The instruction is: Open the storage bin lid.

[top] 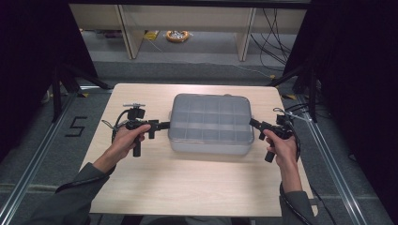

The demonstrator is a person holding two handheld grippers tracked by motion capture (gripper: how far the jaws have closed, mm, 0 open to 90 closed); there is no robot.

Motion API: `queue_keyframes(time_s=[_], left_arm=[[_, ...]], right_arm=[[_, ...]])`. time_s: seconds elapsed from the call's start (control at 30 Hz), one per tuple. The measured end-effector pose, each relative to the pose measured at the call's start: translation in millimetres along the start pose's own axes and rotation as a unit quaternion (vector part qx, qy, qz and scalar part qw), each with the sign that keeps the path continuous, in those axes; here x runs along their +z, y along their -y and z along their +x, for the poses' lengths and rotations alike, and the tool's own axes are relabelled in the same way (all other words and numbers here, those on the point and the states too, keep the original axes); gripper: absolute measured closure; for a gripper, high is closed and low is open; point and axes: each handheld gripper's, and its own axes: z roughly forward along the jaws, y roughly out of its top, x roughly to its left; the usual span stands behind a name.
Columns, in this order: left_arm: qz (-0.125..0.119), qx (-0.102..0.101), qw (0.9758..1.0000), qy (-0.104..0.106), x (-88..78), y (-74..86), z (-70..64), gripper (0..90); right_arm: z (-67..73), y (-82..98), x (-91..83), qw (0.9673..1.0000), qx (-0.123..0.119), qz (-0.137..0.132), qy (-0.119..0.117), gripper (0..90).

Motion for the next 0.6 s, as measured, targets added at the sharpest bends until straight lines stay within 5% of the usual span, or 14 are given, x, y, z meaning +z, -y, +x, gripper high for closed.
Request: queue_keyframes(time_s=[0.03, 0.23, 0.43, 0.5, 0.6], left_arm=[[0.004, 0.002, 1.0, 0.0, 1.7, -2.0, 0.8, 29.6], [0.011, 0.0, 0.9999, -0.002, 14.4, -10.0, 3.5, 32.4], [0.015, -0.016, 0.9997, -0.004, 24.8, -19.2, 10.4, 32.1], [0.017, -0.022, 0.9996, -0.006, 26.4, -21.1, 12.2, 32.6], [0.024, -0.041, 0.9989, -0.002, 36.0, -27.5, 18.2, 34.6]], right_arm=[[5.0, 0.1, 0.0, 0.9993, 0.036, 0.012, 0.004, 35.7], [1.8, -2.5, 10.9, 0.9998, 0.016, 0.011, 0.006, 36.4], [5.8, -6.6, 15.9, 0.9977, 0.06, 0.029, 0.007, 36.5], [3.2, -7.3, 19.7, 0.9989, 0.042, 0.022, 0.006, 36.8], [4.9, -7.7, 22.7, 0.9978, 0.057, 0.032, 0.006, 37.1]])
